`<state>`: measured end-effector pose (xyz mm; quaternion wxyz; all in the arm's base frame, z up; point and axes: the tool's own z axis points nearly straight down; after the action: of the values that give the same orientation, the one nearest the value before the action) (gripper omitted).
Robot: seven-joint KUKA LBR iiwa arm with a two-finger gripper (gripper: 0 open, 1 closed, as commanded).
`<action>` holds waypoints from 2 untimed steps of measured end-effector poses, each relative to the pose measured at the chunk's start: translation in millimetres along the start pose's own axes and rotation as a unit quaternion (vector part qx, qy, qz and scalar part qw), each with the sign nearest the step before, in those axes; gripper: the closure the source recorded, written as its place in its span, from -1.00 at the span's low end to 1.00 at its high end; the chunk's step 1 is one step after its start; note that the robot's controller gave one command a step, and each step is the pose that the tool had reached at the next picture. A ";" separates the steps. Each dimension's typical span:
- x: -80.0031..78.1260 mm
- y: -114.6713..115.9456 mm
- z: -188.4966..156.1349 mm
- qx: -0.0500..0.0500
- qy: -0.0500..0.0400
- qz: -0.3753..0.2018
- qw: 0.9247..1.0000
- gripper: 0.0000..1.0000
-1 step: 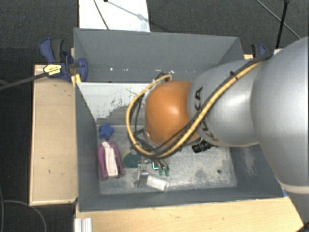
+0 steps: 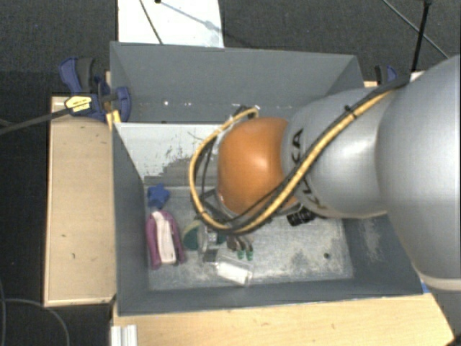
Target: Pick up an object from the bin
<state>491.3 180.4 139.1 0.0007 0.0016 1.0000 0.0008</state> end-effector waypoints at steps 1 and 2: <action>-40.2 49.3 -63.4 -0.002 -0.003 0.056 0.998 1.00; 2.6 -11.2 -11.0 0.001 0.002 -0.123 0.992 1.00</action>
Offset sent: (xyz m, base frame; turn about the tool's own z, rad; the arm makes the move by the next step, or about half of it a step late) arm 0.0380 0.0465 0.0599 0.1155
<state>488.7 169.2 150.1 -0.0013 -0.1218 0.9926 -0.0008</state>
